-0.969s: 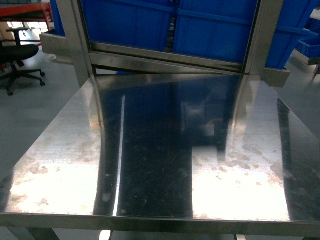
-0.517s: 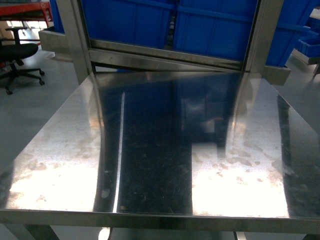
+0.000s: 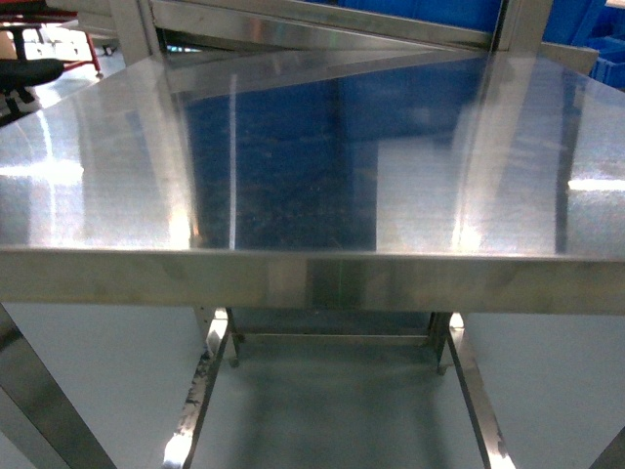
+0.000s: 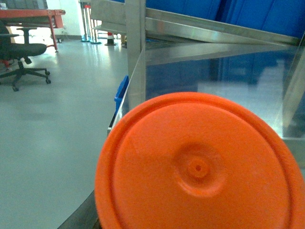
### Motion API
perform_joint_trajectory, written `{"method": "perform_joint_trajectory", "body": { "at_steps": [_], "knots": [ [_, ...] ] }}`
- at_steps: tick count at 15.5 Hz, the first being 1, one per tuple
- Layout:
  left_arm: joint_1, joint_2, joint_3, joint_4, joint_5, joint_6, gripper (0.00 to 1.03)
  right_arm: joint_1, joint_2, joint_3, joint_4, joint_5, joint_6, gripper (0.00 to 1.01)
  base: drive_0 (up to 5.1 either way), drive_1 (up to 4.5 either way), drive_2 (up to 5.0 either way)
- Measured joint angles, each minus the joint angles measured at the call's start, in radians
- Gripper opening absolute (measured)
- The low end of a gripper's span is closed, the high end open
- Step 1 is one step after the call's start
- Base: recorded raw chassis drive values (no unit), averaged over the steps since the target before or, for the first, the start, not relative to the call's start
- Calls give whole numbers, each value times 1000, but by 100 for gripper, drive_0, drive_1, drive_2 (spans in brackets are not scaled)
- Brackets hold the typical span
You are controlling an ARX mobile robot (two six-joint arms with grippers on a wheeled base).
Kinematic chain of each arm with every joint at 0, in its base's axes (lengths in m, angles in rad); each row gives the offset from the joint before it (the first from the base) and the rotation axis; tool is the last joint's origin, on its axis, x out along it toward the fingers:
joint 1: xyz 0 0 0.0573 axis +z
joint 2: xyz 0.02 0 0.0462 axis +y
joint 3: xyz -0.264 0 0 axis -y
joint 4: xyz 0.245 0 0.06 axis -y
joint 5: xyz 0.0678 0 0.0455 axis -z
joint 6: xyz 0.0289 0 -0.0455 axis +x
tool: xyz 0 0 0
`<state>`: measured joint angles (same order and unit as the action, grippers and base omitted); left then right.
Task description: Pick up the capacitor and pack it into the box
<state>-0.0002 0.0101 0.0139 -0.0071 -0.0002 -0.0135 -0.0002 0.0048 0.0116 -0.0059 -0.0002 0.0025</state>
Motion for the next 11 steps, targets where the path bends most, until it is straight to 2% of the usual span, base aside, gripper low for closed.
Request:
{"method": "perform_joint_trajectory", "body": {
  "at_steps": [11],
  "knots": [
    [0,0,0,1,0,0,44,0,0,0,0,0,-2,98,0,0,0]
  ]
}}
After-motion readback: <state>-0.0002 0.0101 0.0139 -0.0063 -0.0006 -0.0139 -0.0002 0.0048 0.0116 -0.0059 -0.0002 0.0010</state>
